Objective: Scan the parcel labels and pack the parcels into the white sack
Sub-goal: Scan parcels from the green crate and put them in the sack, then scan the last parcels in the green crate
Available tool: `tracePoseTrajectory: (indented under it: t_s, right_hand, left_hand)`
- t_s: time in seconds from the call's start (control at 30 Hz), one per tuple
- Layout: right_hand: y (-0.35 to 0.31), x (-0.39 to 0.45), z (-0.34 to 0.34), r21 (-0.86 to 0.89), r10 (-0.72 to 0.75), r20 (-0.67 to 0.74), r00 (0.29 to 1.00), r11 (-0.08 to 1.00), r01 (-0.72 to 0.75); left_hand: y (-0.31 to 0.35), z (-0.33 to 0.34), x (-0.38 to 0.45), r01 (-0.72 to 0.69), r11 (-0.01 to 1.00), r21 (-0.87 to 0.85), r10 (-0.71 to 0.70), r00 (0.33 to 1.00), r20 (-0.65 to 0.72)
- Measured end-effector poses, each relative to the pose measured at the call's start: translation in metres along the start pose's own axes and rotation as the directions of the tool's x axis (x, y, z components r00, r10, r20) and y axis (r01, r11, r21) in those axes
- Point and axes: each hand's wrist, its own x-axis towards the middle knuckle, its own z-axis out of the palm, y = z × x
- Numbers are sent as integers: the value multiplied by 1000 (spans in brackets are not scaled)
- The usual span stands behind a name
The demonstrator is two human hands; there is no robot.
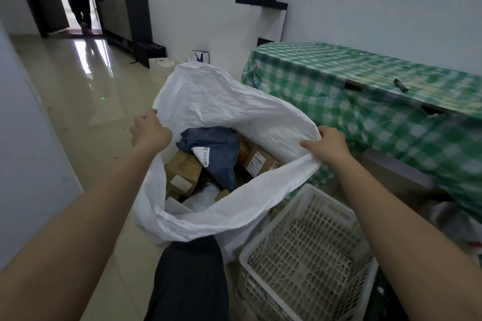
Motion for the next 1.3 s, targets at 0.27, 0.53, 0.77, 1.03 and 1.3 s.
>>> tracePoseTrajectory:
  t_s: [0.27, 0.53, 0.77, 1.03, 1.3]
  right_hand:
    - [6, -16, -2, 258, 48, 3, 999, 965, -47]
    - [7, -31, -10, 405, 52, 54, 997, 912, -69]
    - [51, -70, -41, 443, 72, -61, 996, 896, -37]
    - [197, -149, -101, 394, 282, -135, 950, 895, -209]
    - [354, -262, -119, 356, 652, -92, 753, 728, -587]
  left_hand:
    - [31, 16, -35, -304, 950, -63, 309, 947, 89]
    - [79, 30, -80, -453, 867, -208, 492, 845, 209]
    - [135, 59, -148, -619, 729, -293, 678, 710, 190]
    - [222, 140, -277, -799, 438, -412, 899, 399, 182]
    - [224, 284, -419, -721, 522, -456, 801, 230, 553]
